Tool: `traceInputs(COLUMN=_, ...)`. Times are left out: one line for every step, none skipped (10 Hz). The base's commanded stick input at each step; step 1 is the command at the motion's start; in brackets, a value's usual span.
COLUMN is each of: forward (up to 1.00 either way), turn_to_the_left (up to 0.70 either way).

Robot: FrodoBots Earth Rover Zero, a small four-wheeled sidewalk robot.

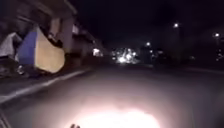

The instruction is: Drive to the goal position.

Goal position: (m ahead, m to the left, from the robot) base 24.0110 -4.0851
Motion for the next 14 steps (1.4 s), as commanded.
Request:
traceInputs(forward=1.0, turn_to_the_left=-0.27)
traceInputs(forward=1.0, turn_to_the_left=-0.27)
traceInputs(forward=1.0, turn_to_the_left=-0.27)
traceInputs(forward=1.0, turn_to_the_left=-0.06)
traceInputs(forward=1.0, turn_to_the_left=0.0)
traceInputs(forward=1.0, turn_to_the_left=0.0)
traceInputs(forward=1.0, turn_to_the_left=0.0)
traceInputs(forward=1.0, turn_to_the_left=0.0)
traceInputs(forward=1.0, turn_to_the_left=0.0)
traceInputs(forward=1.0, turn_to_the_left=0.0)
traceInputs(forward=1.0, turn_to_the_left=0.0)
traceInputs(forward=1.0, turn_to_the_left=0.0)
traceInputs(forward=1.0, turn_to_the_left=0.0)
traceInputs(forward=1.0, turn_to_the_left=0.0)
